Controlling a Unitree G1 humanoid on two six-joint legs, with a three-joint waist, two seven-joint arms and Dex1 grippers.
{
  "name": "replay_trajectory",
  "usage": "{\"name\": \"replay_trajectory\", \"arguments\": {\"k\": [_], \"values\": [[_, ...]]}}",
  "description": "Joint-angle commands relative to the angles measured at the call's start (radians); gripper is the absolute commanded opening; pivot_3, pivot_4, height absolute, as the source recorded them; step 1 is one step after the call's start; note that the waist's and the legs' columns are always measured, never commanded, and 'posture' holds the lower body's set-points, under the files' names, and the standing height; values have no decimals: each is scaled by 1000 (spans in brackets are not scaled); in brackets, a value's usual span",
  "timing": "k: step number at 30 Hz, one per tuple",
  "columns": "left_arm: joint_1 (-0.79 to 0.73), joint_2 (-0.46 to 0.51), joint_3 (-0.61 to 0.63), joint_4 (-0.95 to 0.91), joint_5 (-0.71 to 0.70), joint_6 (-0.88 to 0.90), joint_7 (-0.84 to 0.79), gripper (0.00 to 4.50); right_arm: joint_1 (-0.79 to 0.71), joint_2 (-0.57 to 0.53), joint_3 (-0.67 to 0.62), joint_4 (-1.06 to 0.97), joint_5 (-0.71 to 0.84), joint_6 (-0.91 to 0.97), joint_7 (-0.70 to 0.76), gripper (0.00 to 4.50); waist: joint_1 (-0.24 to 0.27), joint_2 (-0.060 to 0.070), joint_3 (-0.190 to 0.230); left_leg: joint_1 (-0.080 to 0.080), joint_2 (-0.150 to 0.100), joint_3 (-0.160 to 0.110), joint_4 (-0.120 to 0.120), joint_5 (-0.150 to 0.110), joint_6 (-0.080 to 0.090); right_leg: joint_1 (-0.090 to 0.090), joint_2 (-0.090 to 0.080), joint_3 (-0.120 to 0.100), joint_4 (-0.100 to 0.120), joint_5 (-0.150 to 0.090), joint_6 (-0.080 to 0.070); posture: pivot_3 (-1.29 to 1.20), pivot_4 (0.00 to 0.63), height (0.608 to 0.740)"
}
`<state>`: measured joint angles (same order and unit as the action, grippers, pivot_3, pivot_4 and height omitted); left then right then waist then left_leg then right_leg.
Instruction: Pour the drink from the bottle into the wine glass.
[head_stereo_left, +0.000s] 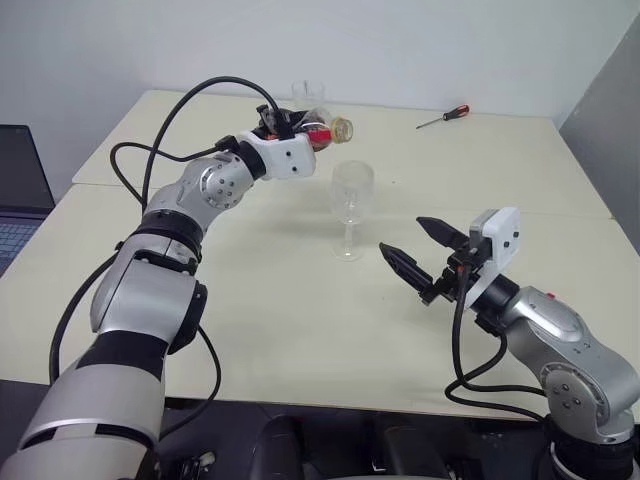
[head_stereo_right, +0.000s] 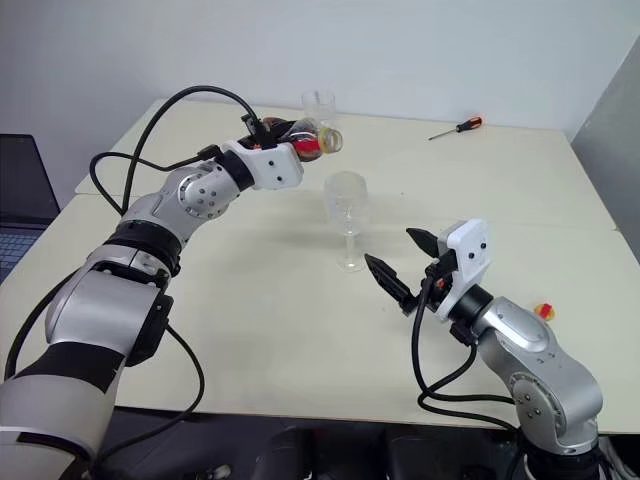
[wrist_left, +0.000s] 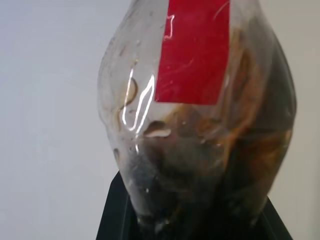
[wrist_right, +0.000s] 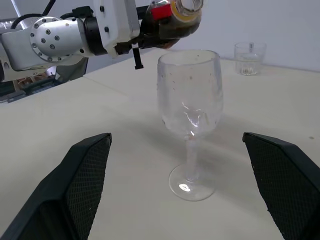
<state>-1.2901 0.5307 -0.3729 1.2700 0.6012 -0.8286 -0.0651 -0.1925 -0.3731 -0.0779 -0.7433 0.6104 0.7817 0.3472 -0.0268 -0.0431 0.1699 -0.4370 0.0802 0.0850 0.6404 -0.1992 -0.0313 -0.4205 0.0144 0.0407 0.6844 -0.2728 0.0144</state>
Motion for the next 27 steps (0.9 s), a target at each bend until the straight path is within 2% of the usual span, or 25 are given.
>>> {"name": "replay_trajectory", "arguments": {"k": [1,9,27], "values": [[-50,23,-30,-12,45,-31,78,846,-22,-10,-8,-19,16,-11,-4,4500,0,0,0,0,0,0,0,0,0,0,0,0,0,0,0,0,150,740],[-67,55,-107,-16,158,-46,231,803,-29,-27,-5,-11,11,-4,-18,4500,0,0,0,0,0,0,2,0,0,0,0,0,4,0,0,0,150,740],[-134,55,-210,13,278,-23,361,773,-12,-43,-8,-19,9,3,-39,4500,-1,0,0,1,0,0,4,0,0,-1,0,0,8,0,1,0,150,740]]}}
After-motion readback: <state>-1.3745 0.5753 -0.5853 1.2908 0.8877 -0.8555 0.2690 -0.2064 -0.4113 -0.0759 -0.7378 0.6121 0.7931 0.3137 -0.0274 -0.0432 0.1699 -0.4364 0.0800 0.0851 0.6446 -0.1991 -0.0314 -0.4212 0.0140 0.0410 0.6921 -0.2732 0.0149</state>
